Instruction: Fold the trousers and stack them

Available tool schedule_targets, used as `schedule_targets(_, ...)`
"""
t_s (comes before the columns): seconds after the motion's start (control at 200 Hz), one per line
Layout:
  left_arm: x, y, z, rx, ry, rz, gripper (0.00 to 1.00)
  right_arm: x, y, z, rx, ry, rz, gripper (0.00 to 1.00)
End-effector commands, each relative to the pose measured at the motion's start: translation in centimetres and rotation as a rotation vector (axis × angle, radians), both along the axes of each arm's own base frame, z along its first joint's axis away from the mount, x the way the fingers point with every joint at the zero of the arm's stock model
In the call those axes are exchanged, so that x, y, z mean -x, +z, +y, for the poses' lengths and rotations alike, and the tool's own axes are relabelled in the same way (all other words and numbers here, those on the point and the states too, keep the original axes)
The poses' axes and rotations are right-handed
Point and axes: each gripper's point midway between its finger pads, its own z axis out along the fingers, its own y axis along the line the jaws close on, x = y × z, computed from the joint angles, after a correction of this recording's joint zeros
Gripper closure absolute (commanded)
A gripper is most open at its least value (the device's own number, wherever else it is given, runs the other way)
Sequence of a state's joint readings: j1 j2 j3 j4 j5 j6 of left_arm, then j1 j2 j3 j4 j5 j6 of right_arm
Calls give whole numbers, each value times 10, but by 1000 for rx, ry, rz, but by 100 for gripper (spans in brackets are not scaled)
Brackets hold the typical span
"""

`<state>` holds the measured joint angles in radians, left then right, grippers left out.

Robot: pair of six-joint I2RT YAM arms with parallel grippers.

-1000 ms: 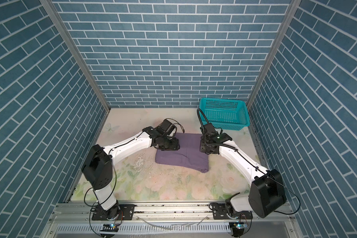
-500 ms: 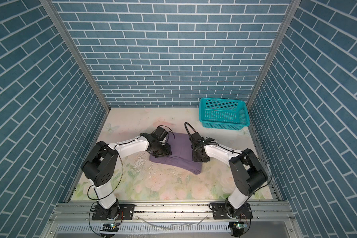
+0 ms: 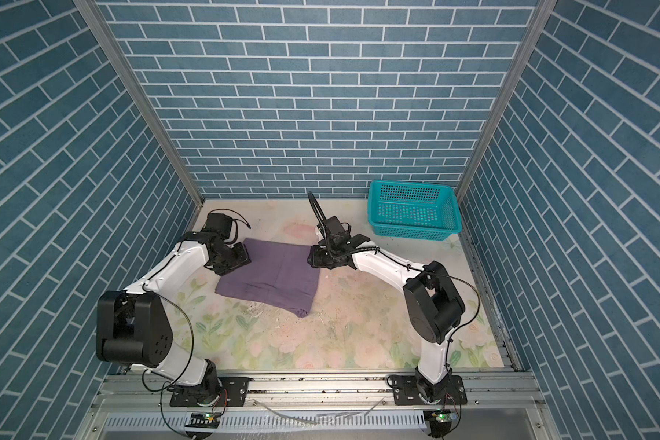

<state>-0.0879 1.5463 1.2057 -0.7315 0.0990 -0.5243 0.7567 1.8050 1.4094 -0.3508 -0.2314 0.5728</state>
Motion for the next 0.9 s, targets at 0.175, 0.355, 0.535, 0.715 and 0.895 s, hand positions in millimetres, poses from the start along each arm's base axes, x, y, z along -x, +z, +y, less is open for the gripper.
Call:
schedule_targets(0.175,48,-16,-64,-23,-214,91,36,10,29,-64,86,-5,-118,58)
schedule_targets(0.355,80,-43,-114,-108,-380,167,33,11,16,-122,82,-103,-45,54)
schedule_targets(0.535,102,-82,-144,-88,-409,239,29,11,14,-151,91,-165,-8,50)
schedule_targets(0.715,93,-115,-138,-117,-384,268,29,10,15,-150,69,-164,1,49)
schedule_targets(0.895,65,-127,-108,-117,-320,294,34,9,15,-150,64,-174,14,50)
